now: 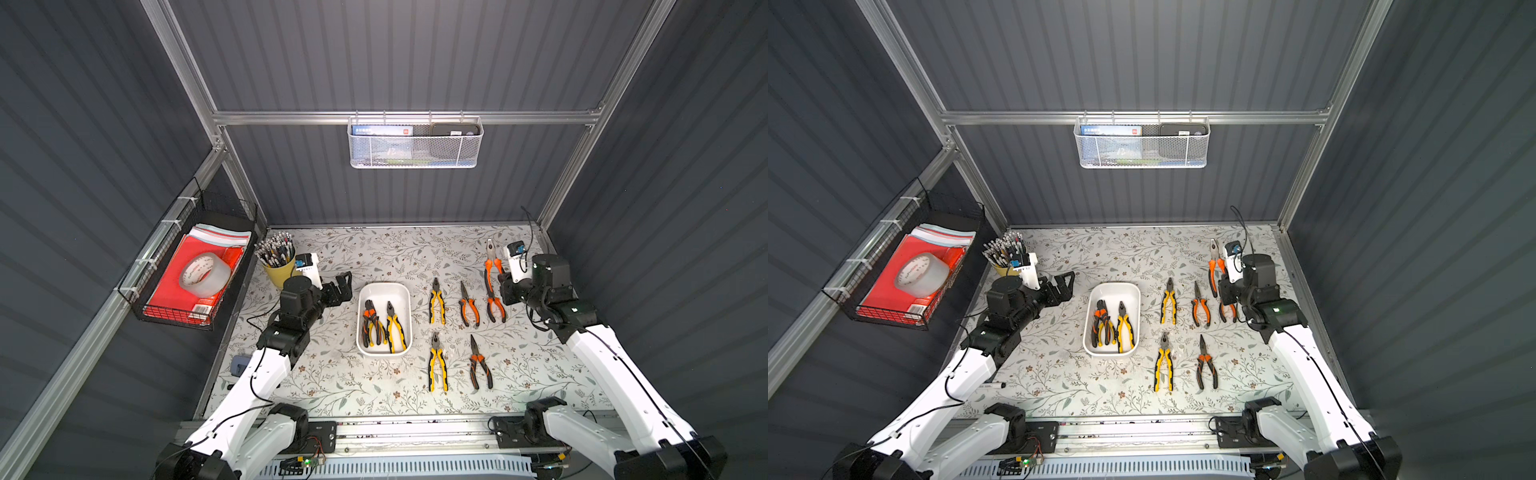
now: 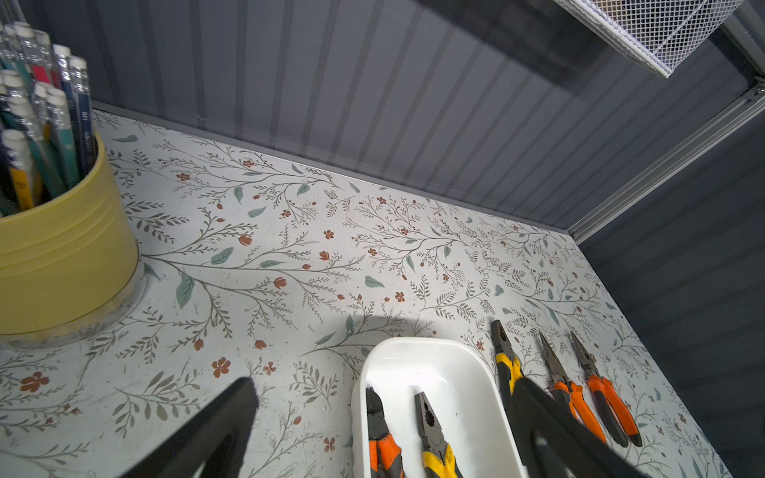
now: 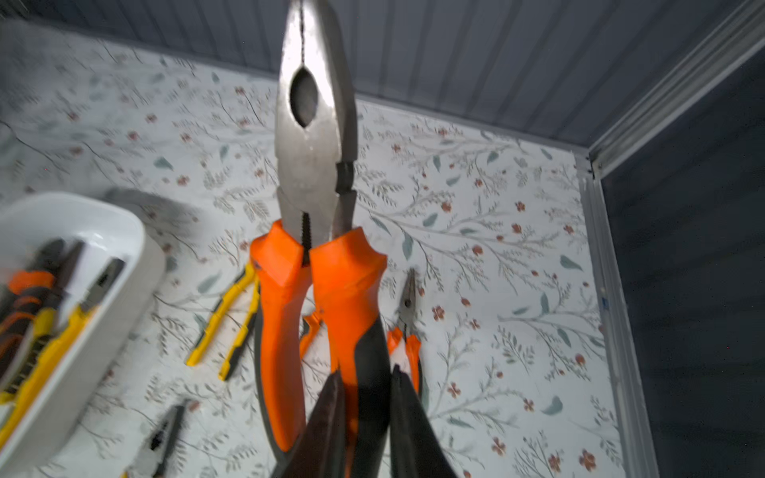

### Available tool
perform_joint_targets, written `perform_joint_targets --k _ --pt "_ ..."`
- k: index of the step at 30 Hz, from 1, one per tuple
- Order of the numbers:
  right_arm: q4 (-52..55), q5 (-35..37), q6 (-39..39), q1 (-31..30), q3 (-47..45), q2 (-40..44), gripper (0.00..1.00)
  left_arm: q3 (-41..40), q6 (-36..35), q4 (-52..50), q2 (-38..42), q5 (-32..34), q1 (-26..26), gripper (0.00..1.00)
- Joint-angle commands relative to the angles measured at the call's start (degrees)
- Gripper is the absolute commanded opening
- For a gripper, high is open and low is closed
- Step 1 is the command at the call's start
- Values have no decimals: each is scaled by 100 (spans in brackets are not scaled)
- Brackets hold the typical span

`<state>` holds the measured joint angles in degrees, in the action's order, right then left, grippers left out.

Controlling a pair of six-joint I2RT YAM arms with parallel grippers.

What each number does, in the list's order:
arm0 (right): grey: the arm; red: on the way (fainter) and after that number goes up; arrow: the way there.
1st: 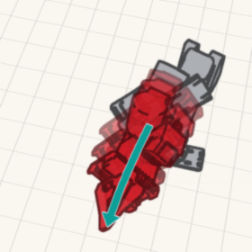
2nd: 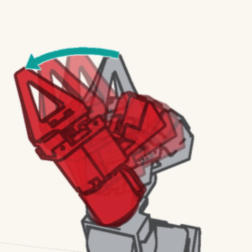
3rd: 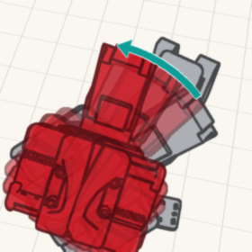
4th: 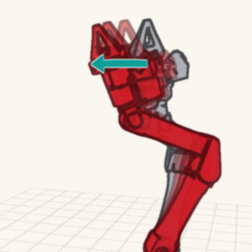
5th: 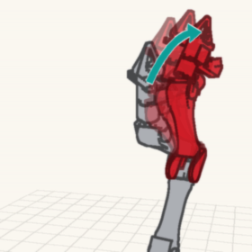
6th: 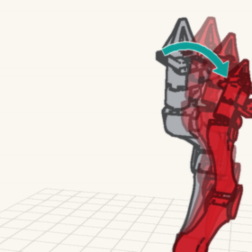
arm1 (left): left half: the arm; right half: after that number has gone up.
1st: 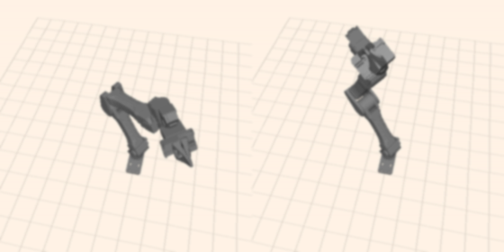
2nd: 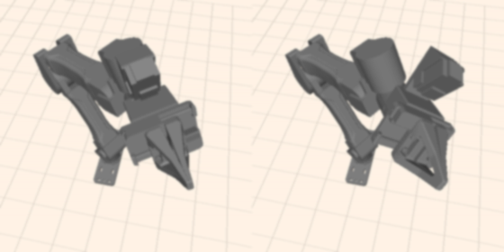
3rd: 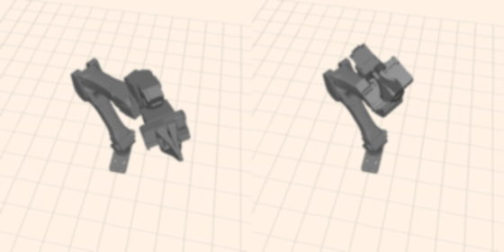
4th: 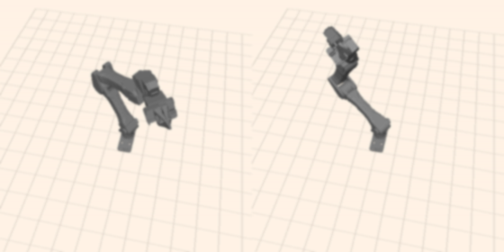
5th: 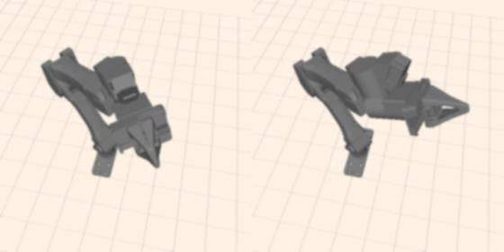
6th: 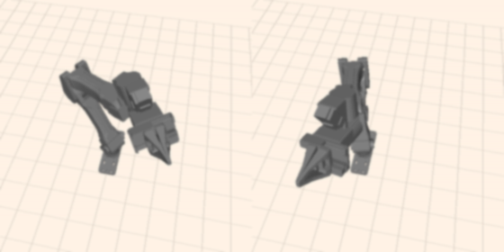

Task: Take the pliers out of the storage box
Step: Pick up the pliers from the storage box, then place the pliers at the center of the board.

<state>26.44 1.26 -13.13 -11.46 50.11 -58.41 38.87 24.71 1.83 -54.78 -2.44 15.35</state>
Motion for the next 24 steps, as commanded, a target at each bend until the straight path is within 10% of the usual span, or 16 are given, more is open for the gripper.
perform_joint_targets --k 1,24 --pt "199 260 -949 348 -530 91 0 95 -39 -107 156 -169 12 99" --pt "2206 740 -1162 1066 -1425 -631 0 94 -72 -121 152 -531 11 99"
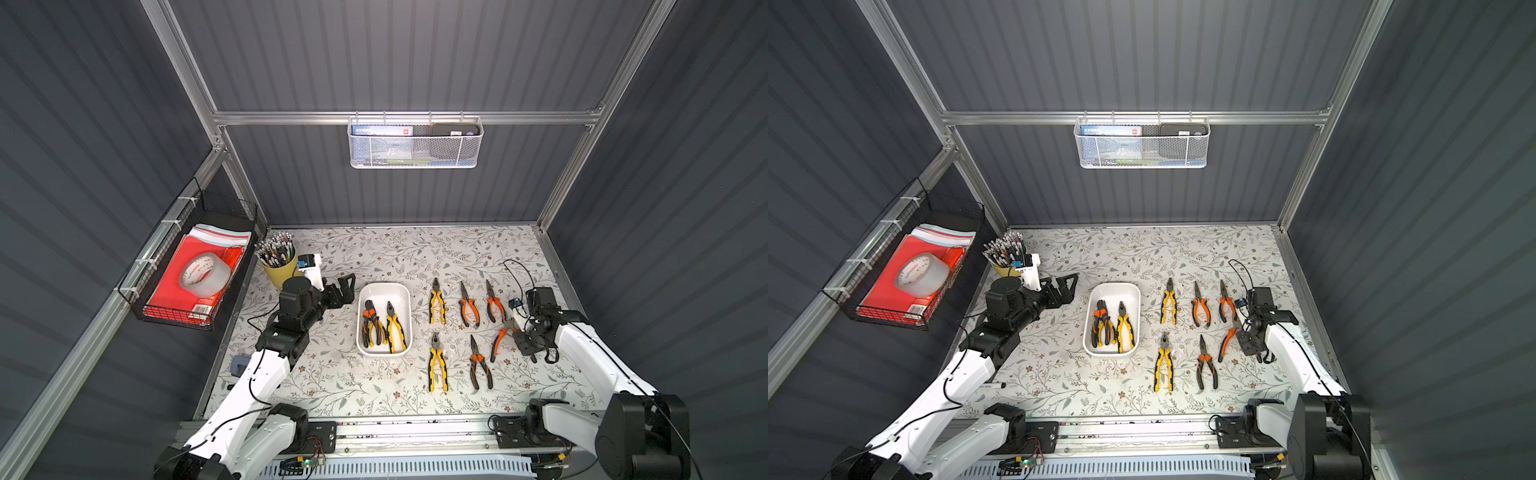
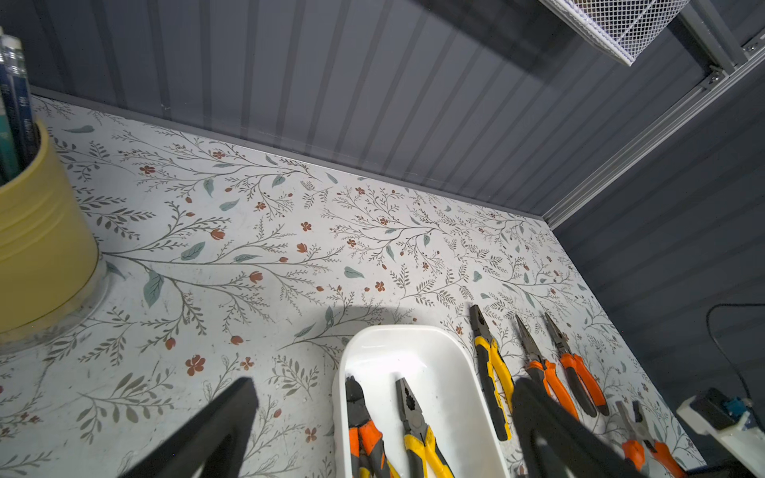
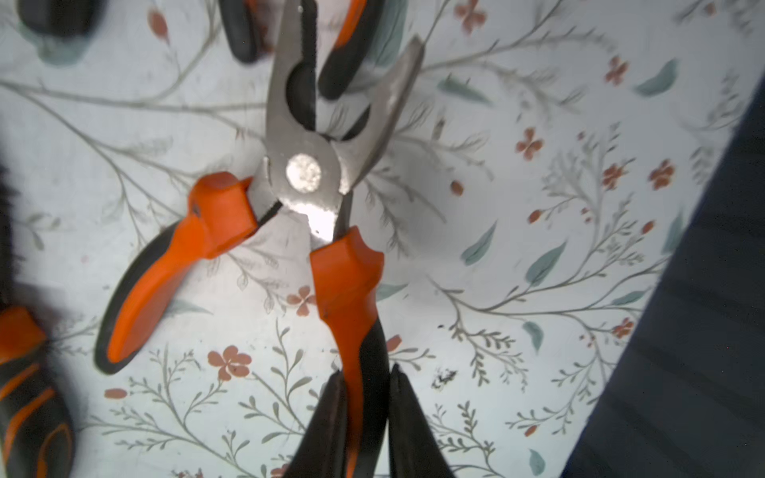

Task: Take the pliers out of the storage box
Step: Place the pliers at the center of the board.

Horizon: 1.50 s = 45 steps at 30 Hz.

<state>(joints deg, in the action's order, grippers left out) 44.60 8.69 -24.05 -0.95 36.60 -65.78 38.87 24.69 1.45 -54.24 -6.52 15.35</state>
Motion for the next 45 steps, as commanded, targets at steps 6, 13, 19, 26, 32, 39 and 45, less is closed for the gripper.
perform_joint_targets --k 6,13,19,26,32,39,45 --pt "377 -49 -115 -2 -118 87 0 94 -60 -93 98 -129 11 99" --pt "615 -229 60 -106 -1 150 35 85 -60 -101 89 -112 11 99" --pt "648 -128 318 -238 506 250 57 85 -34 -73 11 -121 11 99" --pt "266 598 1046 -239 2113 -198 57 88 -34 -83 -25 -127 13 99" --pt "1143 -325 3315 10 3837 -1441 59 83 -60 -119 14 -103 12 99" --pt "278 -2043 4698 15 2005 -463 75 67 -147 -88 38 -112 18 99" --pt "223 -1434 4733 15 1066 63 99 -133 -184 269 318 -151 20 99"
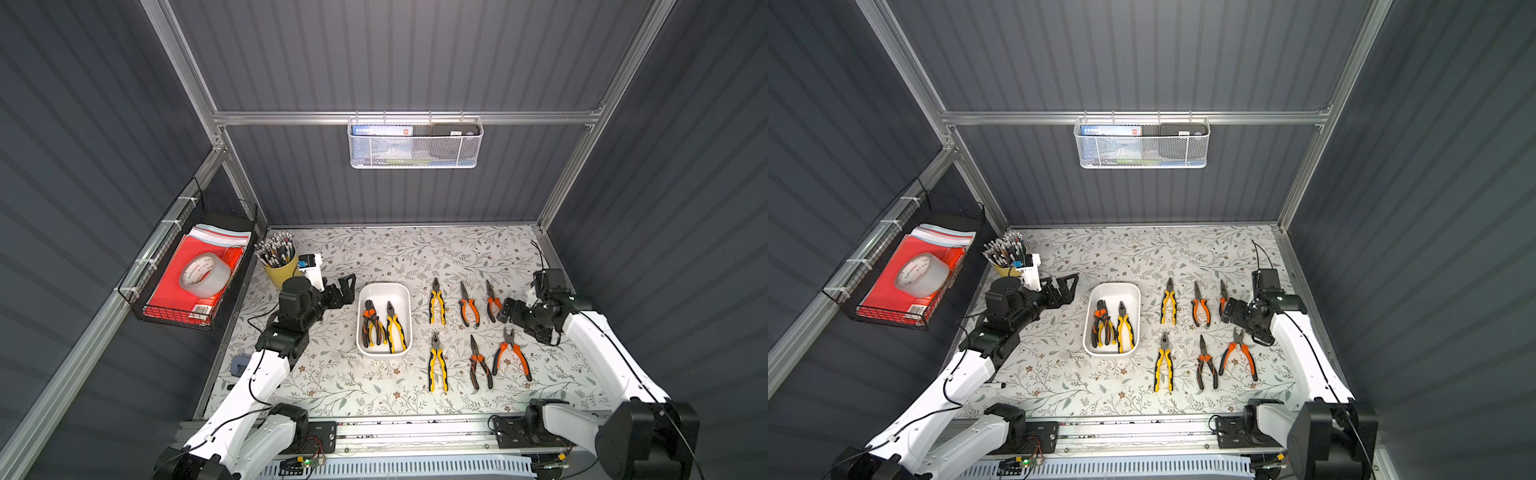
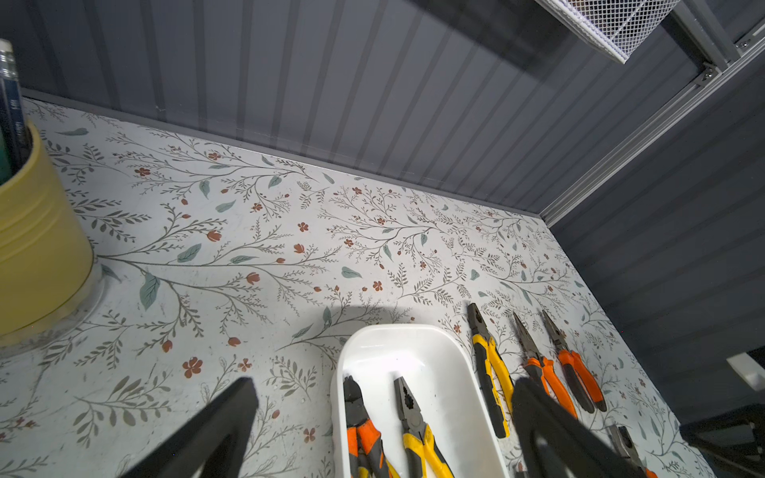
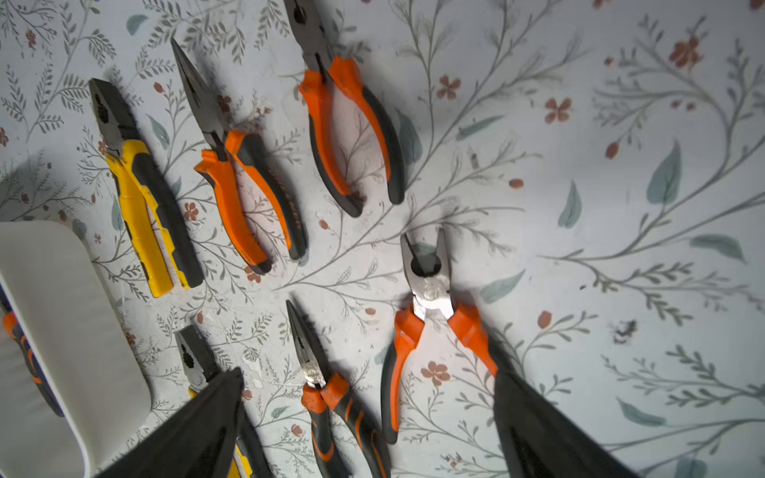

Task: Take the pliers out of the storage box
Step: Place the pliers at the center of the board.

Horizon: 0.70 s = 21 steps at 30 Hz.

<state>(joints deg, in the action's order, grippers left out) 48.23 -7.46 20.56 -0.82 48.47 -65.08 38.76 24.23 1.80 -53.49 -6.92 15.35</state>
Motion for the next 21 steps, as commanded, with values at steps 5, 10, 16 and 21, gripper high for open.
perform_joint_targets --k 5,10,16,21 --pt "-98 666 128 -32 -74 -418 94 -152 -142 257 216 -125 20 99" --pt "-589 938 25 -41 -168 -991 91 -106 -152 180 26 -104 20 99" --pt "-913 798 -38 -82 -283 -1464 80 -112 -152 180 -42 -62 21 99" --pt "-976 632 -104 -199 -308 -1836 77 -114 -146 189 -112 -53 20 99"
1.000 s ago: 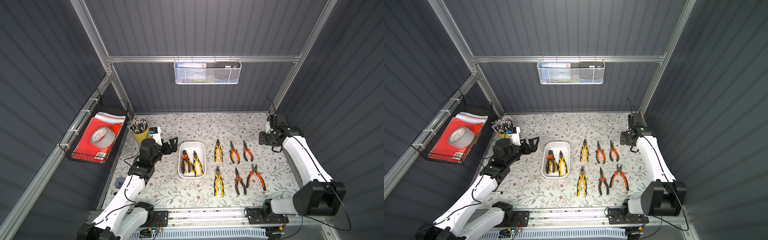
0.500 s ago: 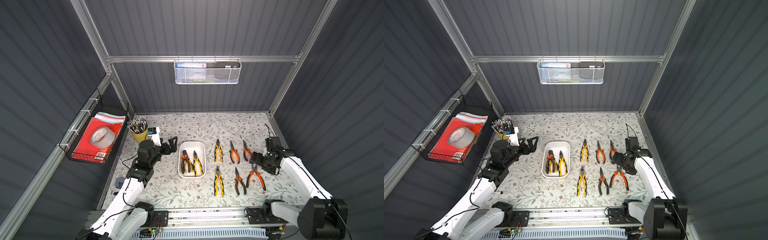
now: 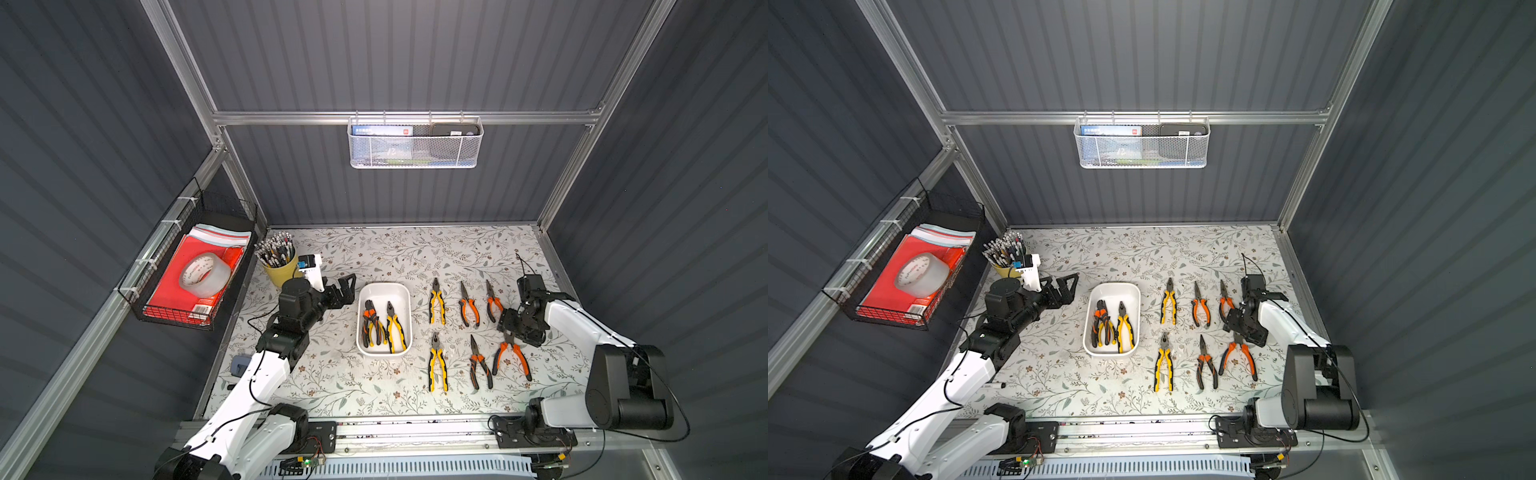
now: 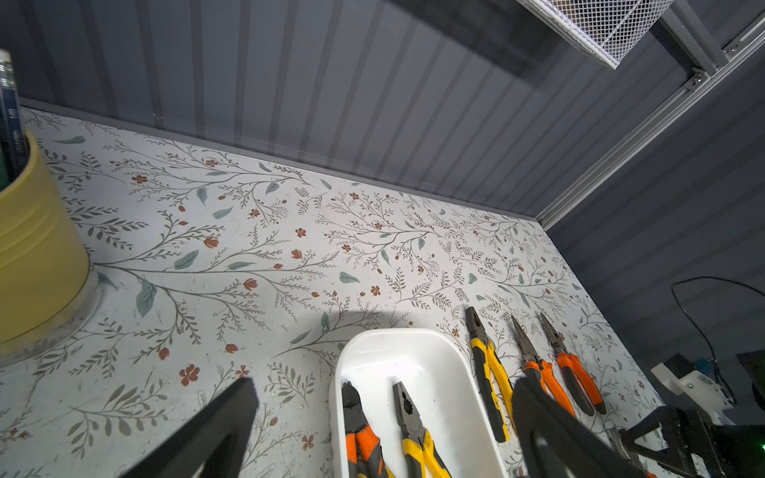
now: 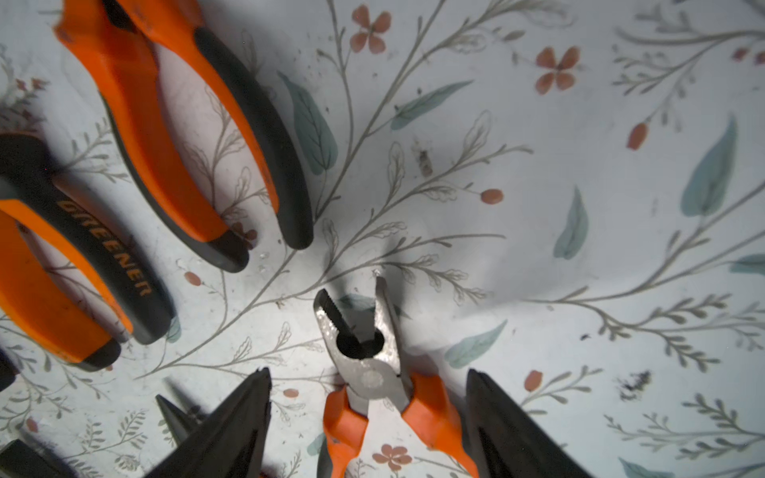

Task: Take the pliers out of the storage box
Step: Place the pliers at the center of the board.

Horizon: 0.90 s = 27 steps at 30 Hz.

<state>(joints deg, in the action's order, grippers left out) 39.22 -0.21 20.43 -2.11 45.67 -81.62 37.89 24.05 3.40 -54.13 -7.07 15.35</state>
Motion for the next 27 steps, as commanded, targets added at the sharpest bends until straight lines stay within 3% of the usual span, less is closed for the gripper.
perform_joint_targets --k 1,13,27 --pt "-70 -77 -89 -79 -8 -248 77 -27 -128 34 -56 -40 25 99" --pt "152 48 -168 -154 482 -805 51 -18 -120 4 -151 -31 20 99" --pt "300 445 1 -770 564 -1142 20 10 -120 -42 -203 -30 21 99"
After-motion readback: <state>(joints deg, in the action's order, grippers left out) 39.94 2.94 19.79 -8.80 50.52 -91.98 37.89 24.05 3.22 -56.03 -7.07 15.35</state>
